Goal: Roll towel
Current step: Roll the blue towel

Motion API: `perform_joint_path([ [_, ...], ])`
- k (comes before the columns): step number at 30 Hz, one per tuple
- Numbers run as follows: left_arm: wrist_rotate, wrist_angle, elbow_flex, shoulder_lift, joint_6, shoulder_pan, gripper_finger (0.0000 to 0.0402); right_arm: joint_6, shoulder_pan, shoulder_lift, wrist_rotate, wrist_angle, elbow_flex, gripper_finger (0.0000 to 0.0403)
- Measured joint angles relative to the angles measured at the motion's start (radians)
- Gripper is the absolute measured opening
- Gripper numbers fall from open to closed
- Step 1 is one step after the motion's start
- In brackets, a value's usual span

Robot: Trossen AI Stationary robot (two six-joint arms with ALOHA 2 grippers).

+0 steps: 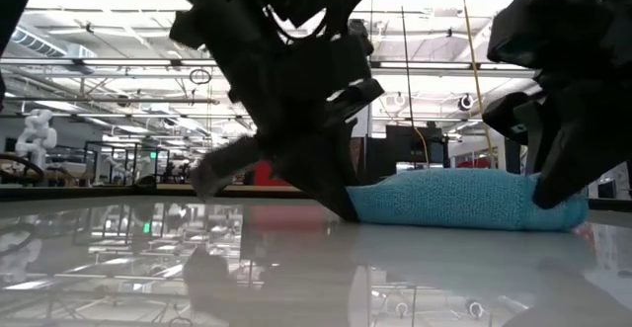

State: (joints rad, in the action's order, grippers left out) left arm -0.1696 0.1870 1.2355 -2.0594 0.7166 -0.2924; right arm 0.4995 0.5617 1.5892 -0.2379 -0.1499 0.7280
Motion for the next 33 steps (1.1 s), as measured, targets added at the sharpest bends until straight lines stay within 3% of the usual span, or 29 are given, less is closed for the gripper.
perform_joint_path([
  [5, 0.167, 0.146, 0.077, 0.0, -0.179, 0.004, 0.0009, -0.097, 0.018, -0.028, -0.02, -0.05, 0.0, 0.0105],
  [9, 0.362, 0.208, 0.126, -0.005, -0.325, 0.021, 0.0008, -0.137, 0.055, -0.066, -0.144, -0.118, 0.0, 0.0189],
  [12, 0.47, 0.205, 0.137, -0.007, -0.412, 0.043, 0.0007, -0.185, 0.107, -0.069, -0.261, -0.126, 0.0, 0.0226],
  [19, 0.678, 0.155, 0.141, -0.029, -0.613, 0.12, 0.0007, -0.333, 0.237, -0.056, -0.418, -0.008, 0.0, 0.0218],
  [26, 0.879, 0.04, 0.143, -0.115, -0.773, 0.172, 0.0007, -0.328, 0.313, -0.039, -0.444, 0.064, 0.0, 0.0202],
  [33, 0.94, -0.007, 0.149, -0.147, -0.835, 0.196, 0.0007, -0.372, 0.343, 0.072, -0.485, 0.185, 0.0, 0.0223],
])
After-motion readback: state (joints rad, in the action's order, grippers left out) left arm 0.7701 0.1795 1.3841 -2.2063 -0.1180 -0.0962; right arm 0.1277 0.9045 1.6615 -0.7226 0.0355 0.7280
